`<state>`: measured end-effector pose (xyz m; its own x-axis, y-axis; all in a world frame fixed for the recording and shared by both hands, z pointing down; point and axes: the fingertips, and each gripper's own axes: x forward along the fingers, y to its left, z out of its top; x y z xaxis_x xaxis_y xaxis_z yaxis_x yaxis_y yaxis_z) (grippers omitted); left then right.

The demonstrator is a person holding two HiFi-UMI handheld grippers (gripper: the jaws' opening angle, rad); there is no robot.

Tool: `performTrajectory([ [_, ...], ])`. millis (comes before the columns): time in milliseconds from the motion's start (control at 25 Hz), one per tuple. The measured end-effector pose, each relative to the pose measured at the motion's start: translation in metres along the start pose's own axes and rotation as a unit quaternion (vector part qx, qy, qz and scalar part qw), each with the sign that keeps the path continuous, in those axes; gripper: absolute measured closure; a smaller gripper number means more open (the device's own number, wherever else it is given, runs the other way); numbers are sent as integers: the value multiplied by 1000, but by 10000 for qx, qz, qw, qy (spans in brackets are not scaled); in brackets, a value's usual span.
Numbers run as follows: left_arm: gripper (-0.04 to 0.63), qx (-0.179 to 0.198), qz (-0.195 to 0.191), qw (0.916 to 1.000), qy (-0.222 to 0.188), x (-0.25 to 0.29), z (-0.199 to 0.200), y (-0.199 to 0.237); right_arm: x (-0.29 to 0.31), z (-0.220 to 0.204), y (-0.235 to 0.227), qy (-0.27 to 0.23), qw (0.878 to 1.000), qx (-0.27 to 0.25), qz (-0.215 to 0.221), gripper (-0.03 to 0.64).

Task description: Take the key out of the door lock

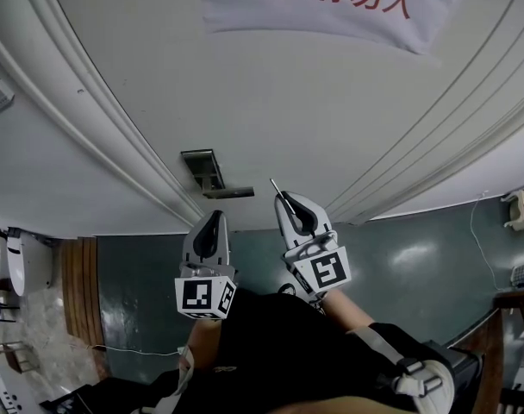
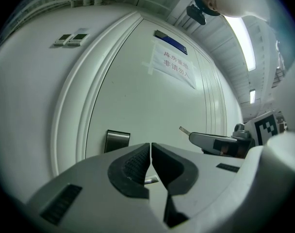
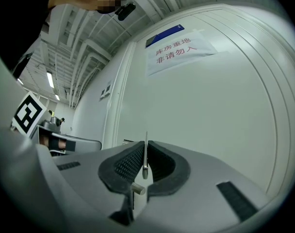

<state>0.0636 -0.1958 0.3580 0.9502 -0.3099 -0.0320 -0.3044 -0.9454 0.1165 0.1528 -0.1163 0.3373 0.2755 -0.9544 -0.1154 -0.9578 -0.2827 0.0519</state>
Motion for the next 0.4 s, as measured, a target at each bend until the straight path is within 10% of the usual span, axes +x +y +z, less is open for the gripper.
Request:
performTrajectory([
  [400, 566, -19, 46, 10000, -32, 0, -5, 9, 7, -4, 4, 43, 10000, 11, 21, 586],
])
